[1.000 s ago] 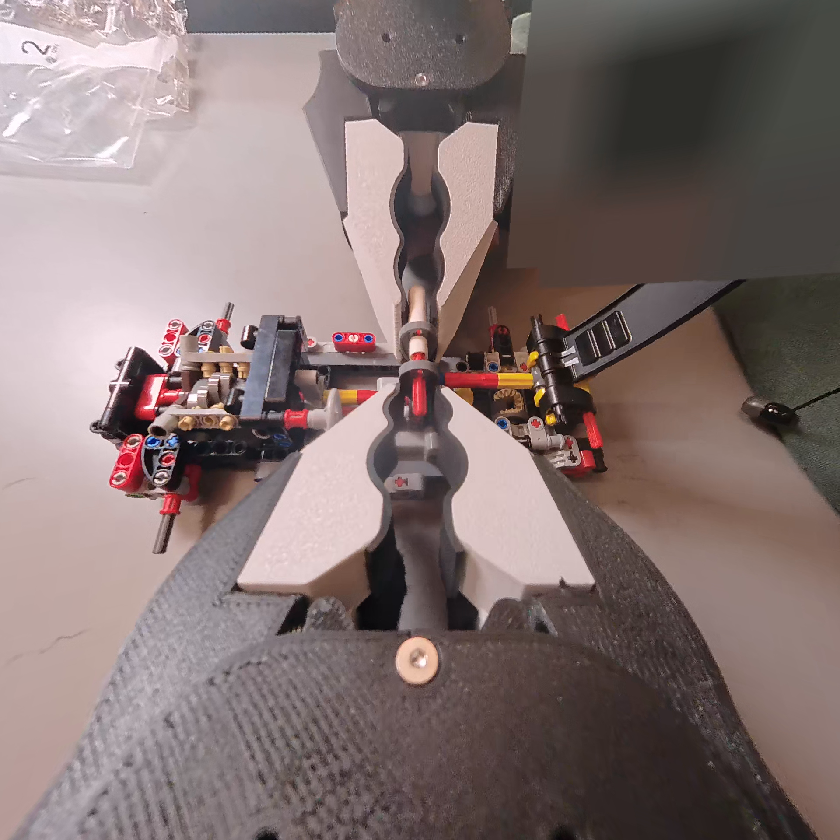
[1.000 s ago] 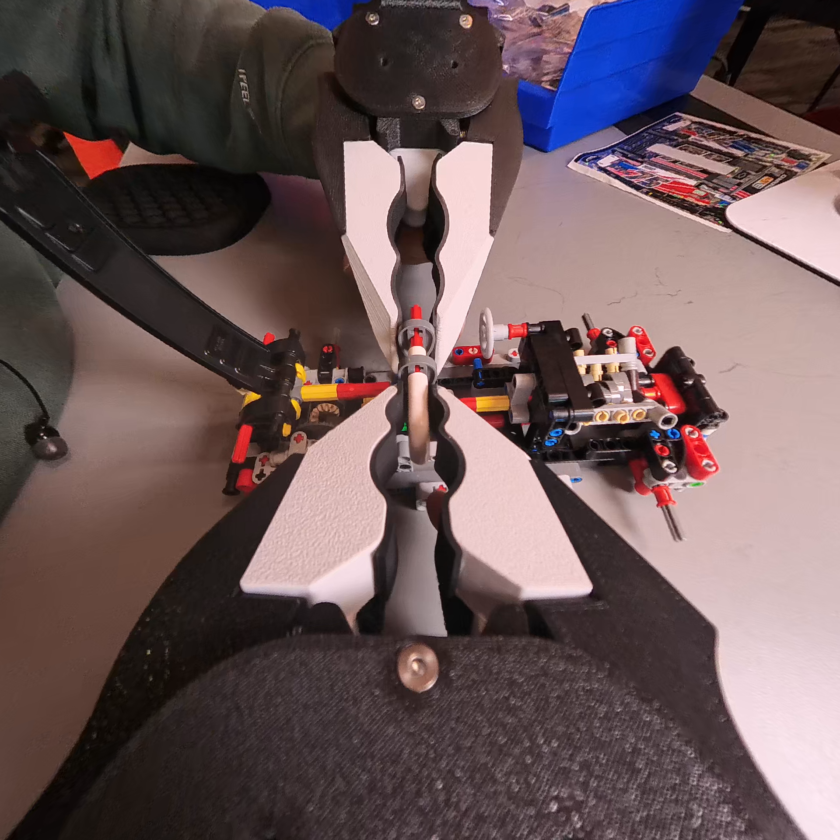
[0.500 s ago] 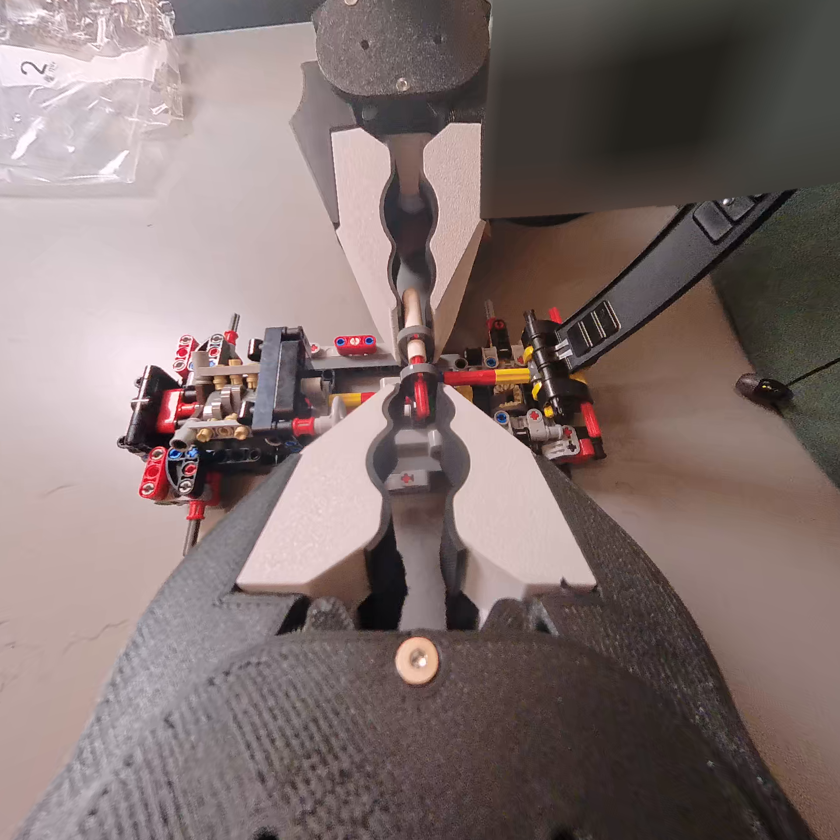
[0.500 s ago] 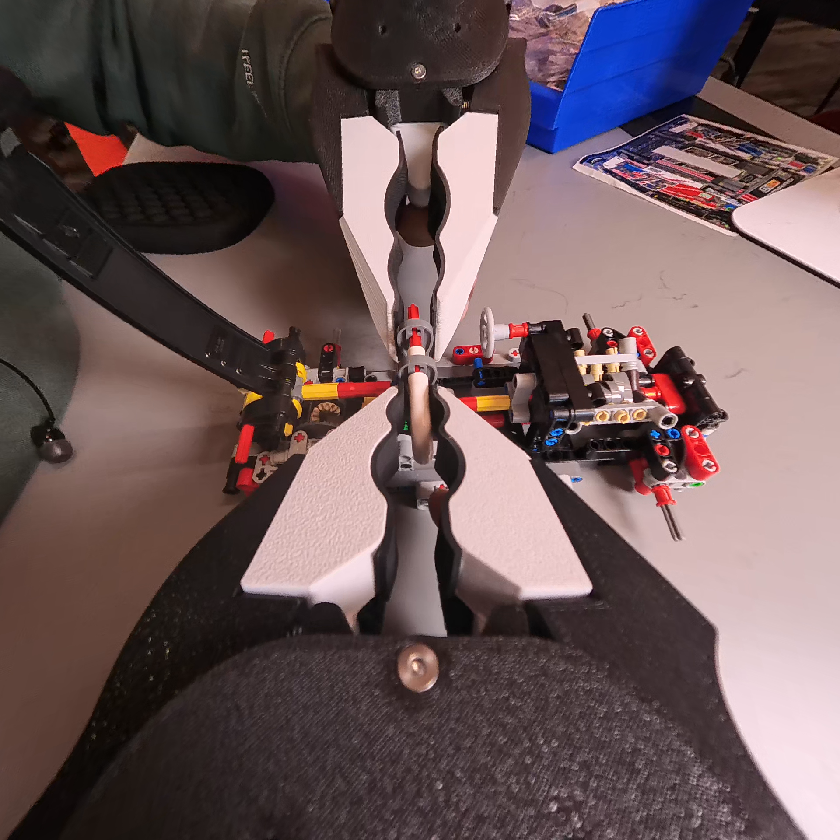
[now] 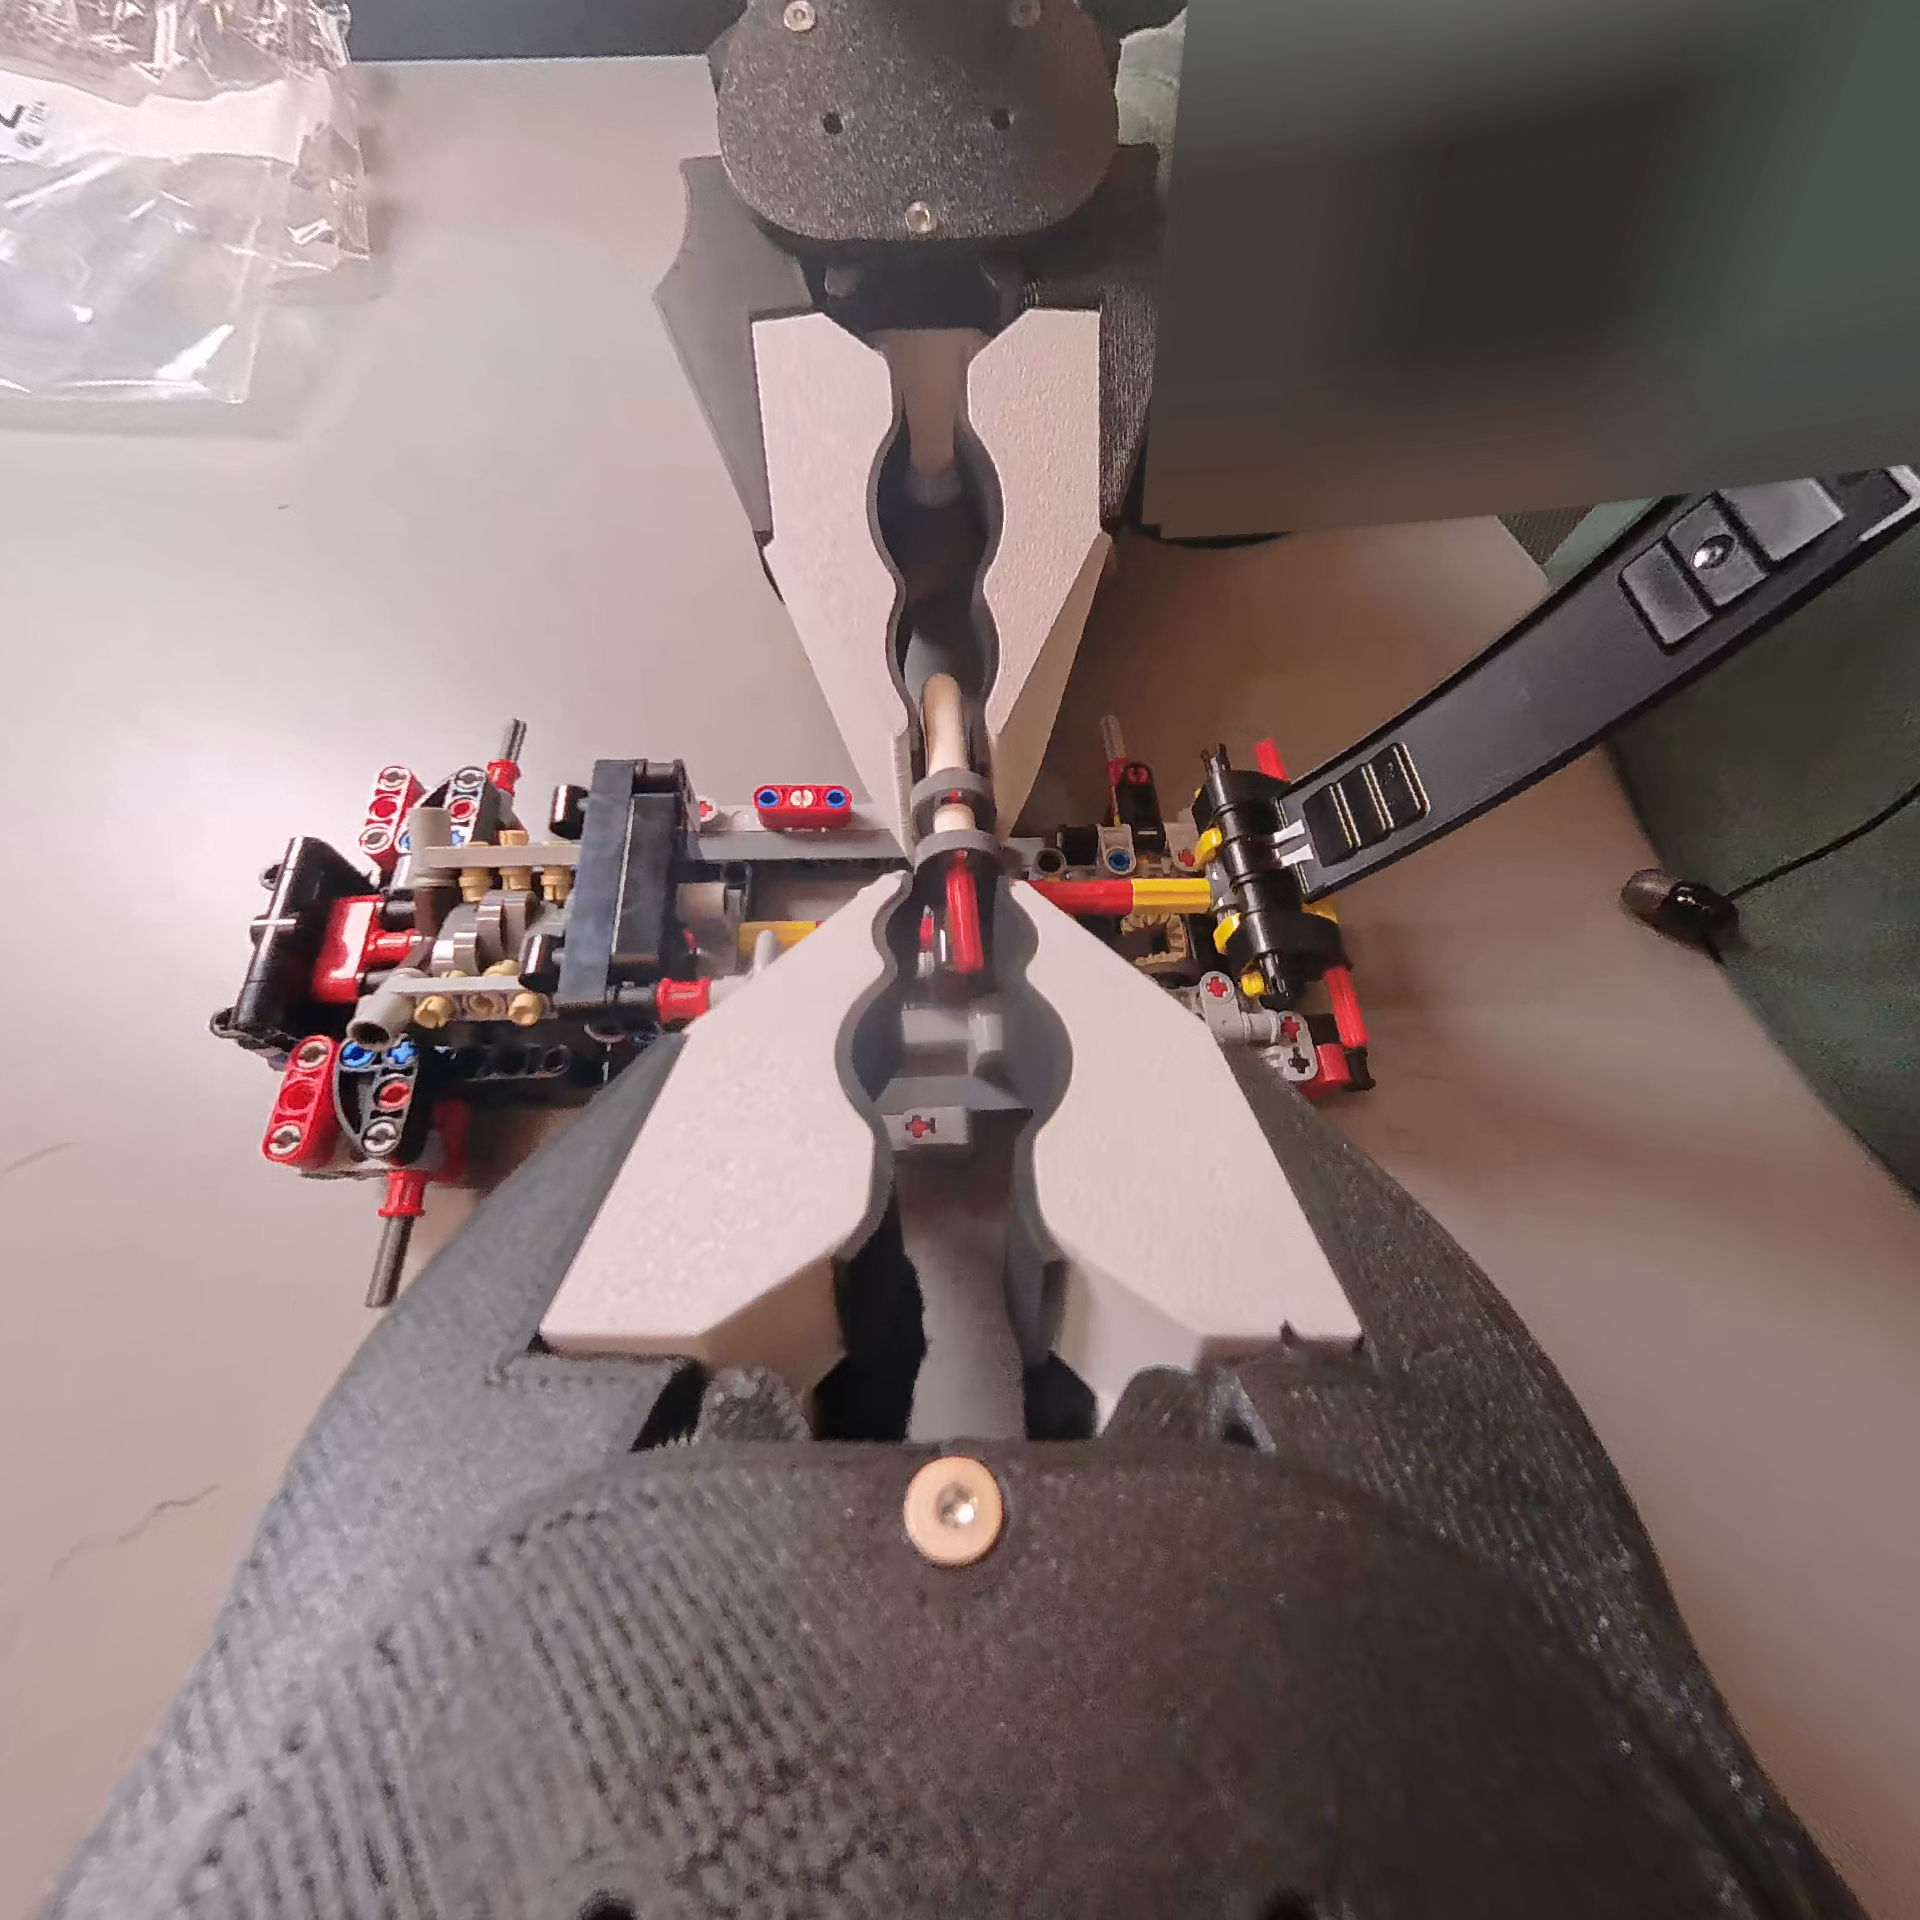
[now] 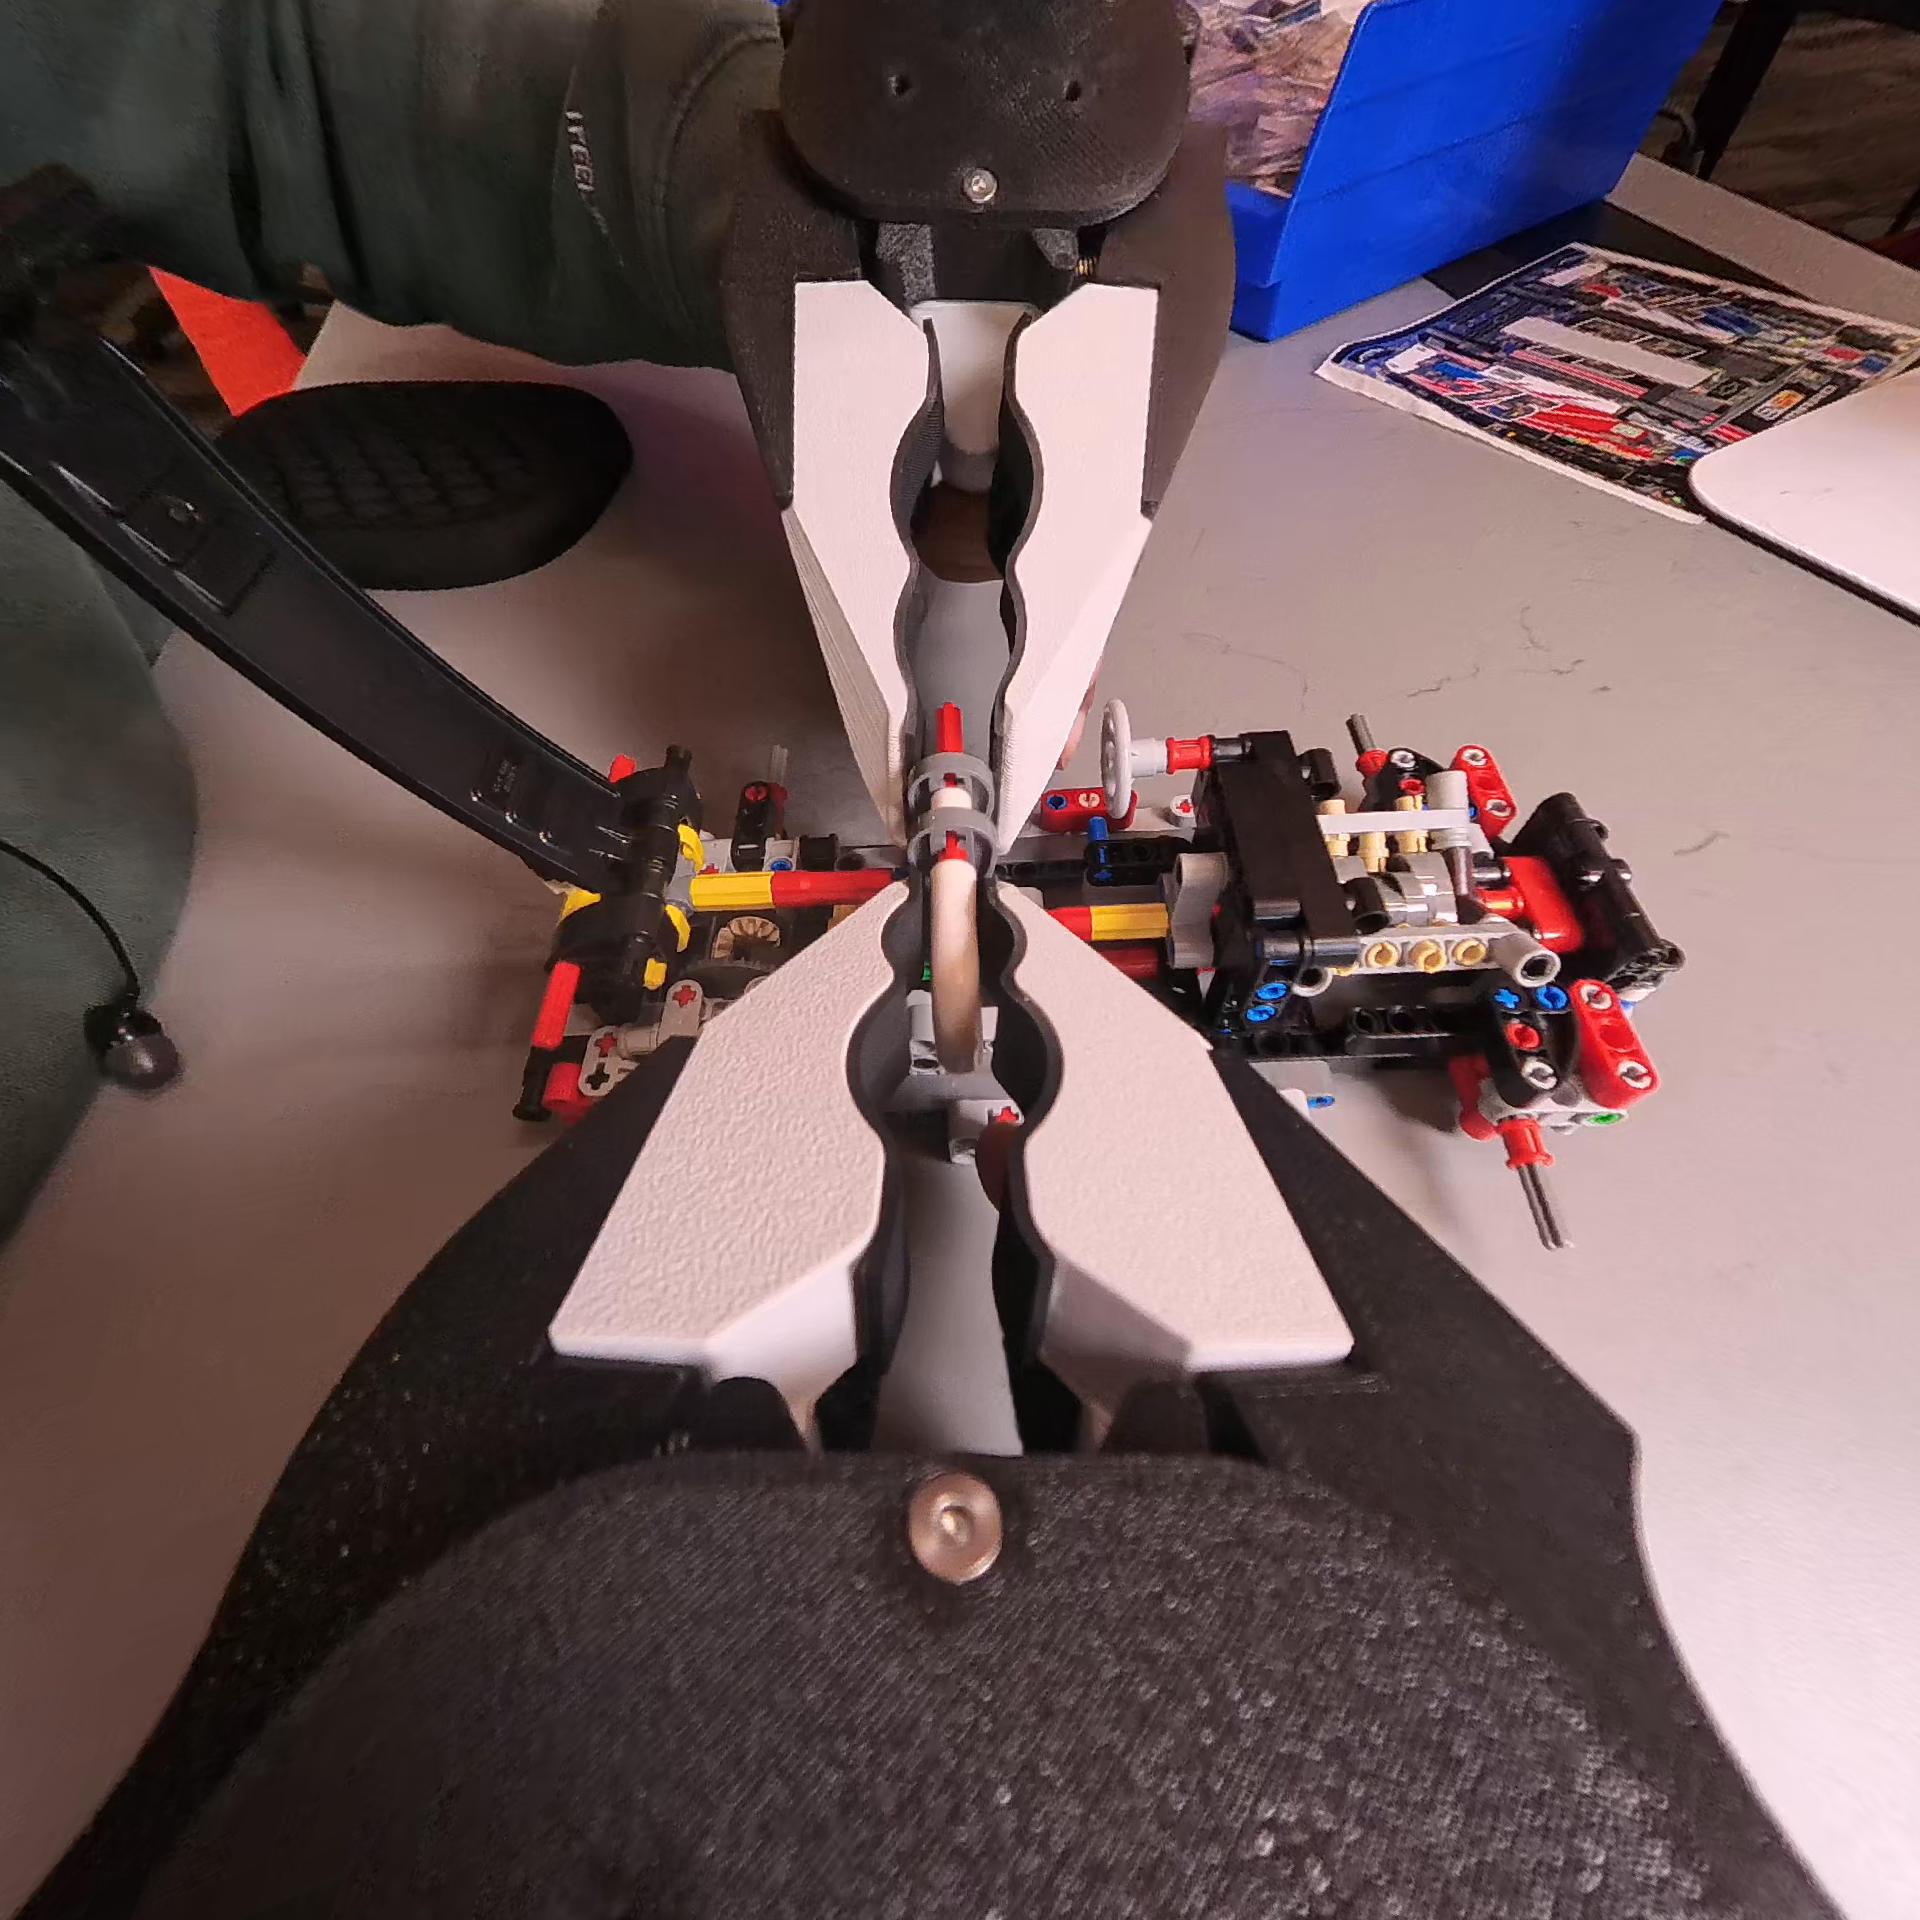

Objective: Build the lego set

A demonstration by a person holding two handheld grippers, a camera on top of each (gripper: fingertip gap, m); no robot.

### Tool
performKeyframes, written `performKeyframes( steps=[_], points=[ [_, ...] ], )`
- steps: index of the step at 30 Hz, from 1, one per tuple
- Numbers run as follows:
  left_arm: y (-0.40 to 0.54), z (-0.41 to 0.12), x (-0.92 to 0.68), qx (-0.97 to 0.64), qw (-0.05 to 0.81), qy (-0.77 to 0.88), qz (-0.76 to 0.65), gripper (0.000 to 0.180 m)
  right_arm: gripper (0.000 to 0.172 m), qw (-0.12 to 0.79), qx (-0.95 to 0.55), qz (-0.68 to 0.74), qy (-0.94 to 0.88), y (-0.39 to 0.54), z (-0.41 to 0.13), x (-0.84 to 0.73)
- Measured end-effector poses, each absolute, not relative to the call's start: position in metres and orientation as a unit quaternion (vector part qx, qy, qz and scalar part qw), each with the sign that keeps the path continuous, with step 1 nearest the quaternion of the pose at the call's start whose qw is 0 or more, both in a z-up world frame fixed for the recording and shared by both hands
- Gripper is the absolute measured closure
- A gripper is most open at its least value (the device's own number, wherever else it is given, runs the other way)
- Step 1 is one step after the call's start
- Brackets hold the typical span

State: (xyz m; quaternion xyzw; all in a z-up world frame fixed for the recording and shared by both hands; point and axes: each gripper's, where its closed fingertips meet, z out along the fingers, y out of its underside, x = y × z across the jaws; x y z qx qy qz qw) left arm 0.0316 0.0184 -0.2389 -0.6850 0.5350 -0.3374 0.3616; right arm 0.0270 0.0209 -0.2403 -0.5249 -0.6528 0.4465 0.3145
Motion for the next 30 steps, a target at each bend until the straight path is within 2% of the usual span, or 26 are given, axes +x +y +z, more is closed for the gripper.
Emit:
performKeyframes(
  steps=[3, 5, 9, 16, 22, 30],
  points=[
    [0.017, -0.237, 0.028, -0.688, 0.374, 0.528, -0.329, 0.167, 0.164, 0.313, -0.522, 0.449, -0.654, 0.02, -0.24, 0.026],
    [0.019, -0.232, 0.024, -0.689, 0.386, 0.514, -0.334, 0.157, 0.164, 0.319, -0.518, 0.445, -0.657, 0.019, -0.24, 0.026],
    [0.018, -0.229, 0.03, -0.684, 0.394, 0.516, -0.332, 0.166, 0.163, 0.326, -0.515, 0.437, -0.661, 0.019, -0.24, 0.027],
    [0.019, -0.231, 0.02, -0.696, 0.397, 0.509, -0.316, 0.163, 0.163, 0.339, -0.517, 0.428, -0.66, 0.023, -0.238, 0.034],
    [0.016, -0.24, 0.025, -0.704, 0.404, 0.503, -0.297, 0.178, 0.165, 0.344, -0.517, 0.421, -0.662, 0.02, -0.239, 0.029],
    [0.017, -0.24, 0.026, -0.706, 0.416, 0.488, -0.301, 0.178, 0.166, 0.332, -0.52, 0.436, -0.655, 0.019, -0.239, 0.028]
  ],
)
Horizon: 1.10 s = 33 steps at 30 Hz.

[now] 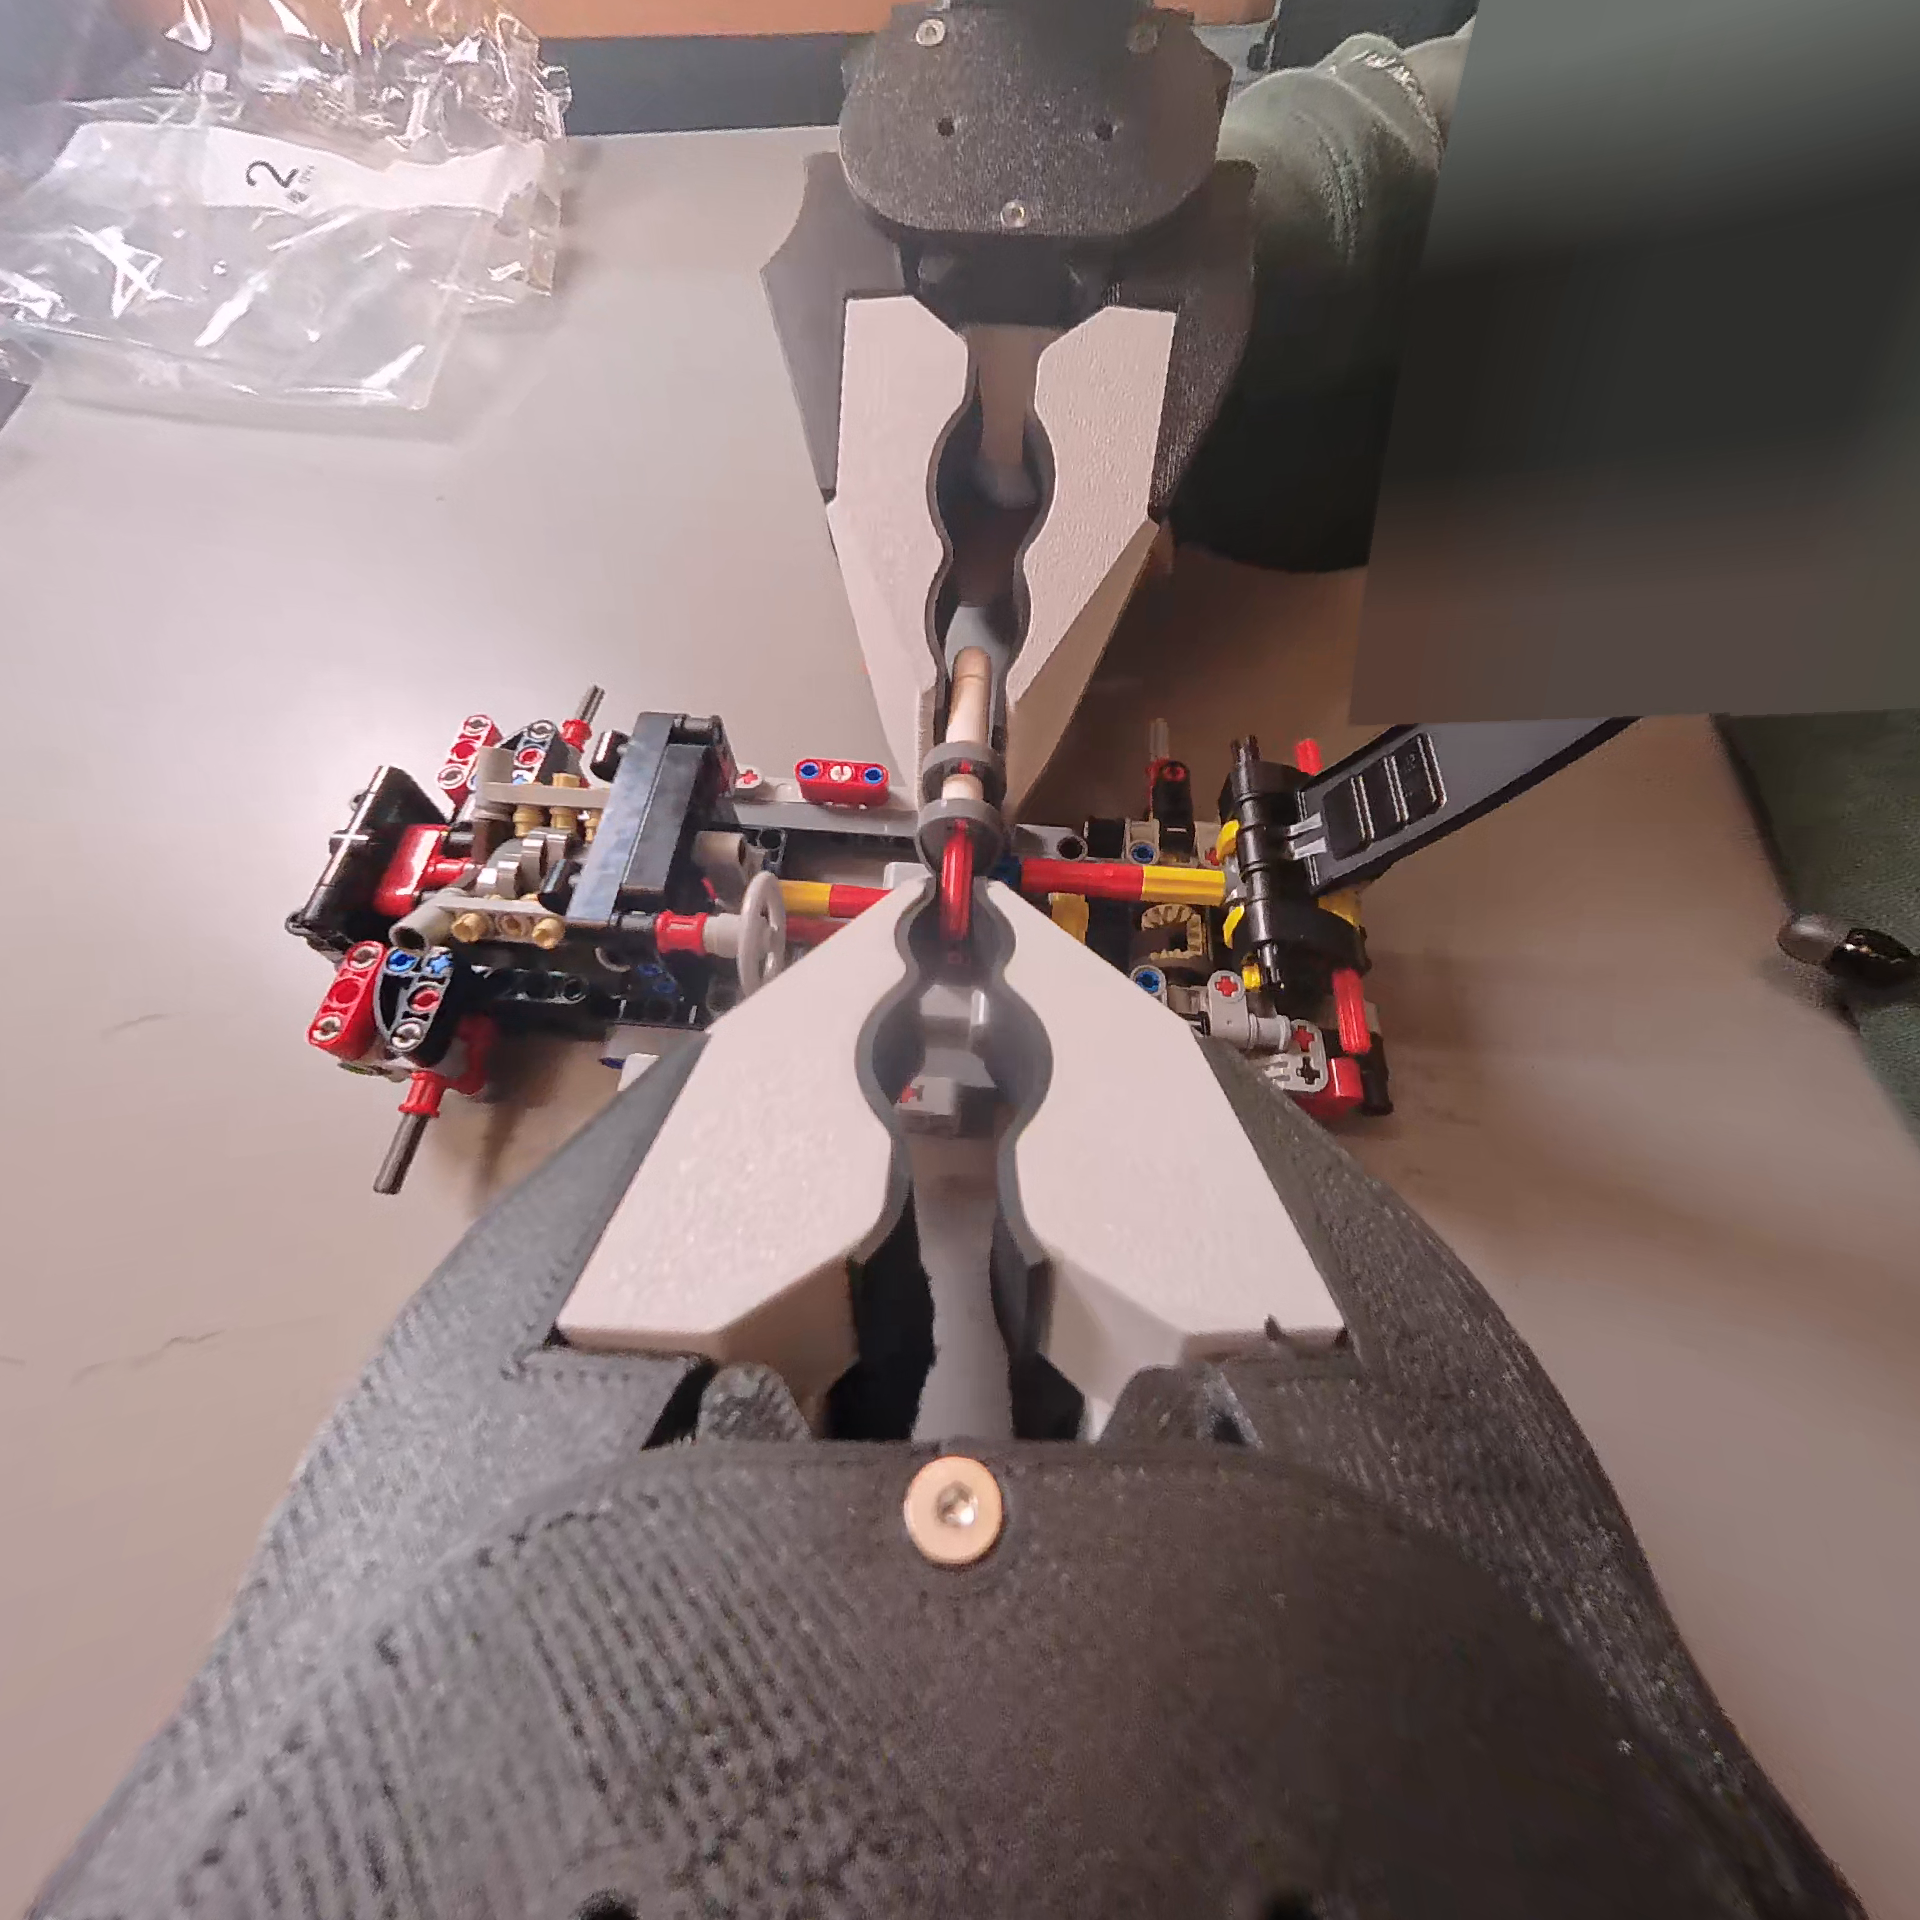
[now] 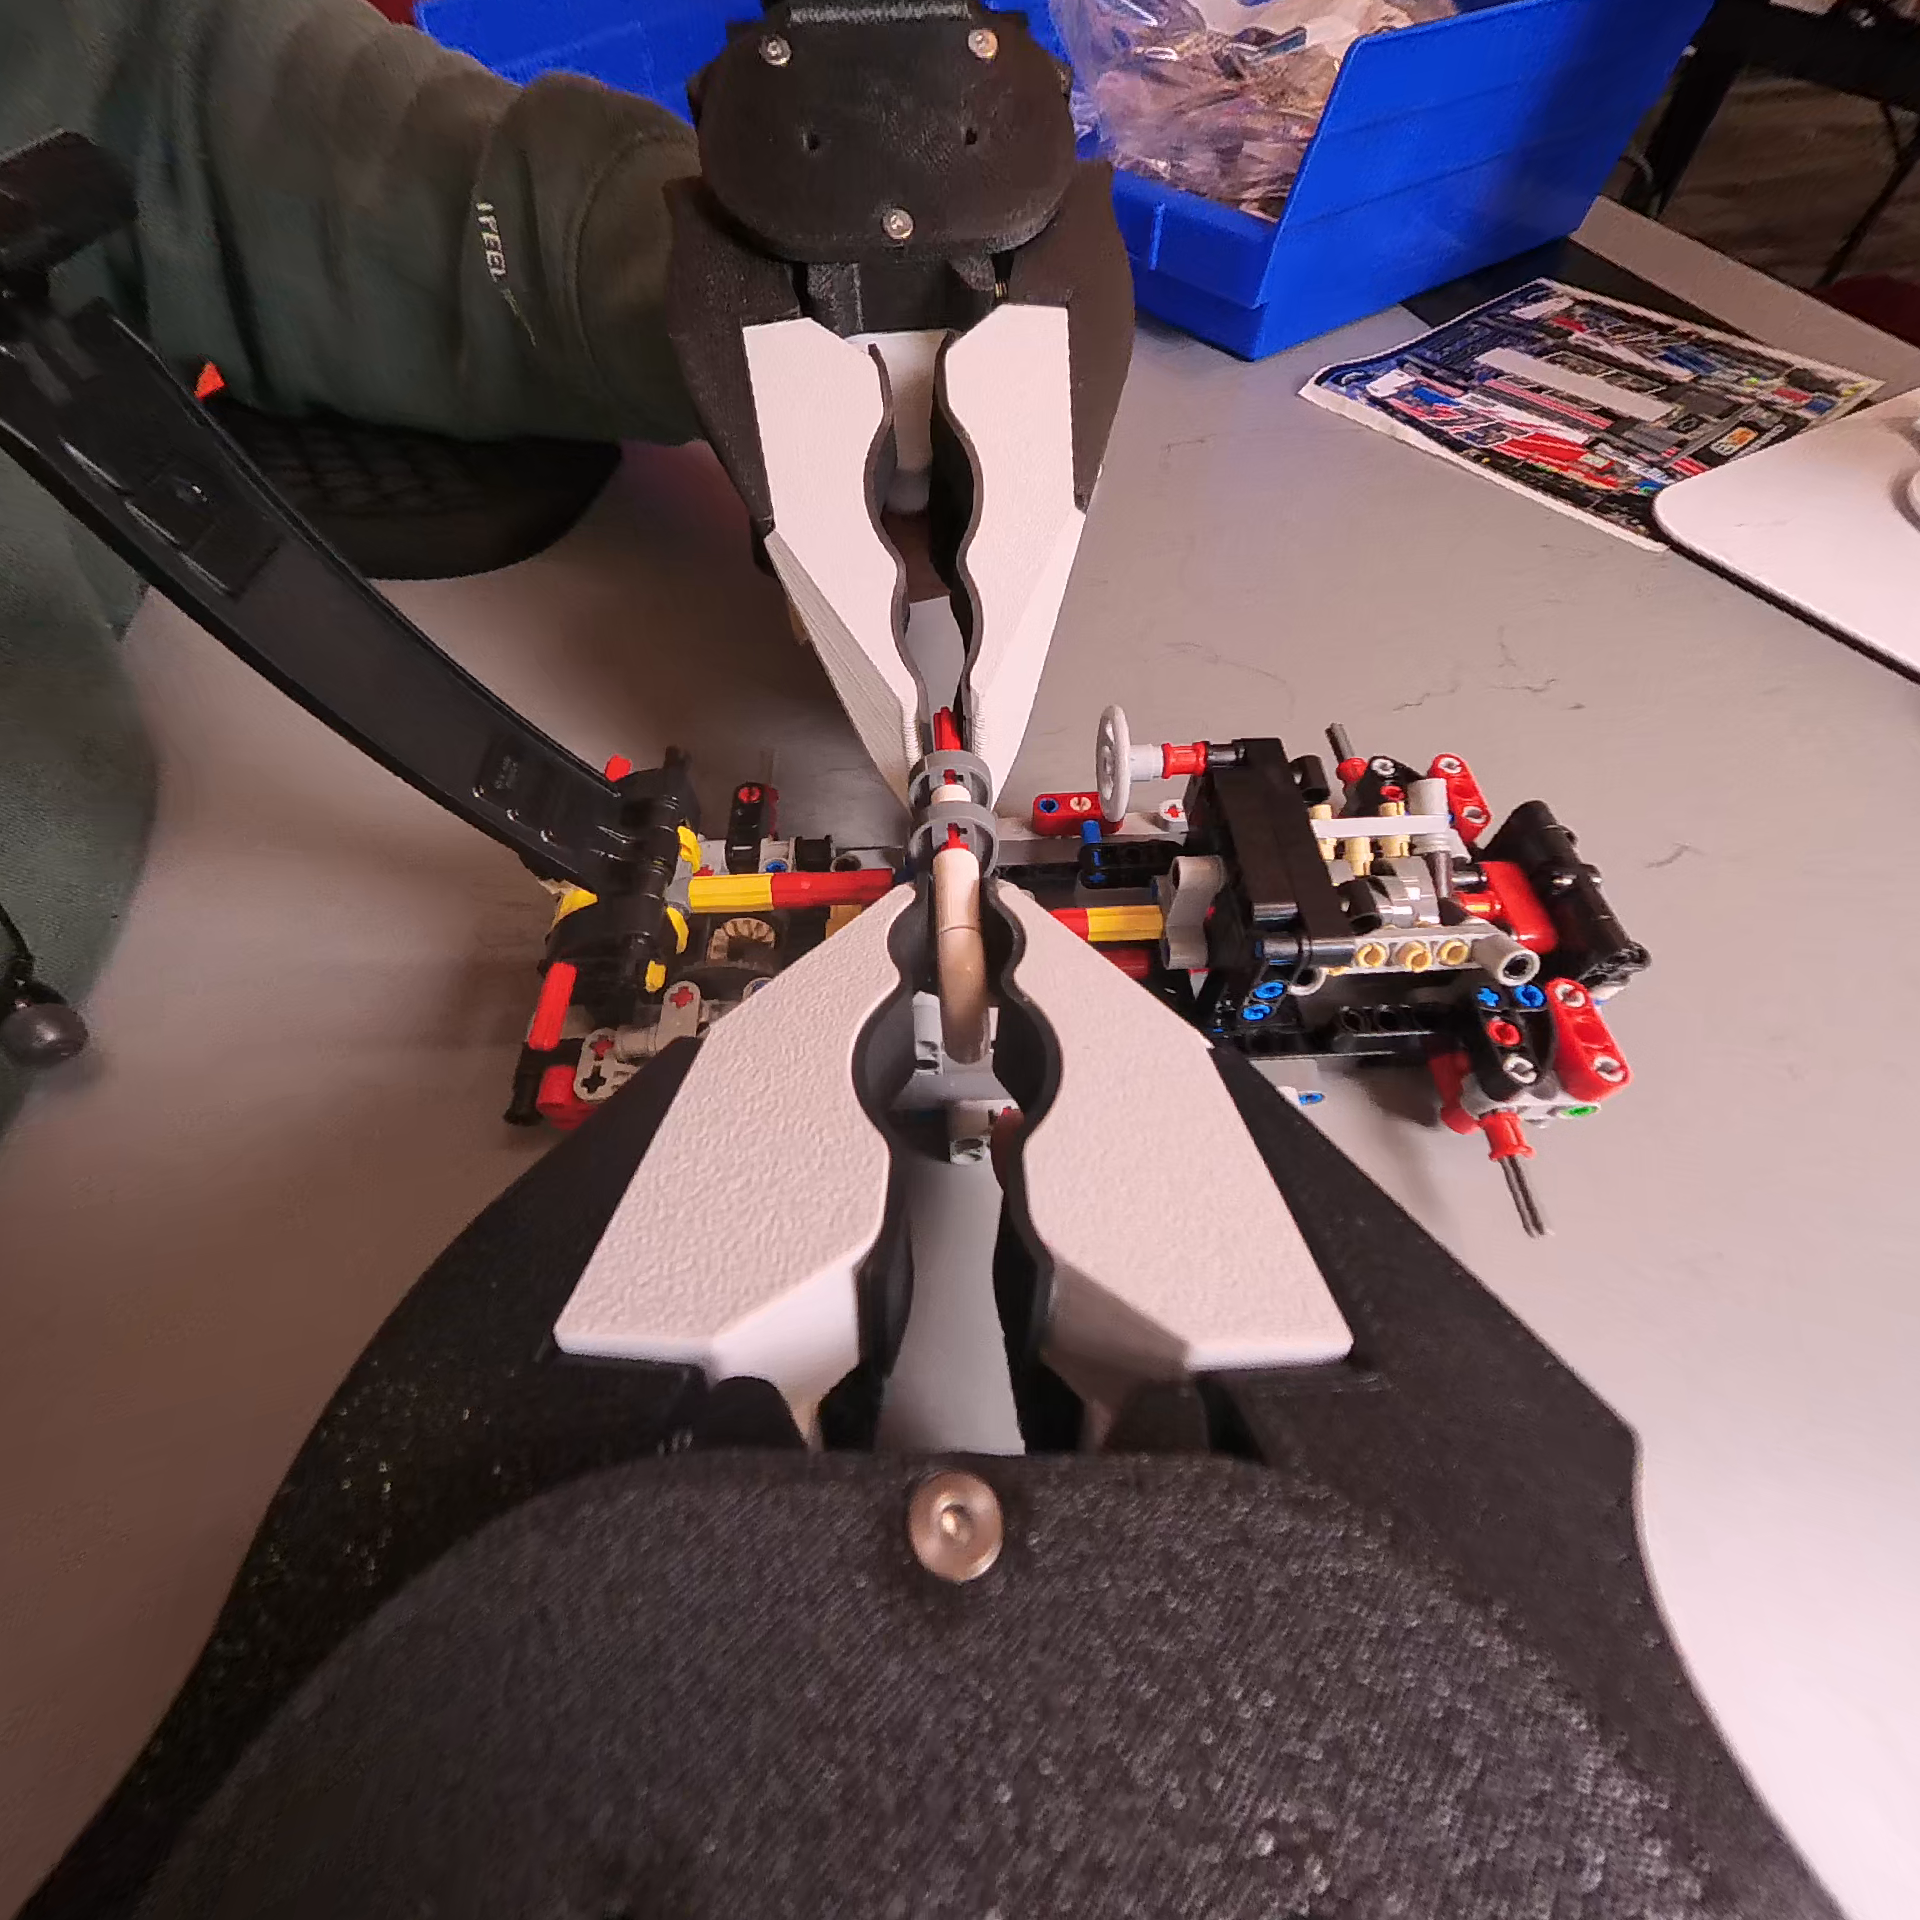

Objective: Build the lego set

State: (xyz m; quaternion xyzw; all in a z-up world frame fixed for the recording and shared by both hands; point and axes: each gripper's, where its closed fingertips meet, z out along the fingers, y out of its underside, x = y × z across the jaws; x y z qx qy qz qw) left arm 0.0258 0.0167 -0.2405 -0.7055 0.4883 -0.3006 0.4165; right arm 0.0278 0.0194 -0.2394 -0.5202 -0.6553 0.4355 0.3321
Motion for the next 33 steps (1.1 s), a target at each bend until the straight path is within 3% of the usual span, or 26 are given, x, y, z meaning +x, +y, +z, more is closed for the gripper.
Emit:
performKeyframes(
  steps=[15, 20, 25, 33],
  points=[
    [0.017, -0.243, 0.026, -0.709, 0.416, 0.481, -0.306, 0.178, 0.166, 0.326, -0.518, 0.439, -0.658, 0.019, -0.24, 0.028],
    [0.015, -0.233, 0.022, -0.7, 0.436, 0.469, -0.316, 0.169, 0.15, 0.335, -0.512, 0.422, -0.669, 0.021, -0.236, 0.041],
    [0.016, -0.227, 0.027, -0.695, 0.444, 0.462, -0.327, 0.168, 0.167, 0.345, -0.513, 0.404, -0.674, 0.03, -0.234, 0.053],
    [0.016, -0.227, 0.029, -0.698, 0.434, 0.464, -0.329, 0.169, 0.167, 0.348, -0.516, 0.404, -0.671, 0.032, -0.233, 0.05]
  ],
)
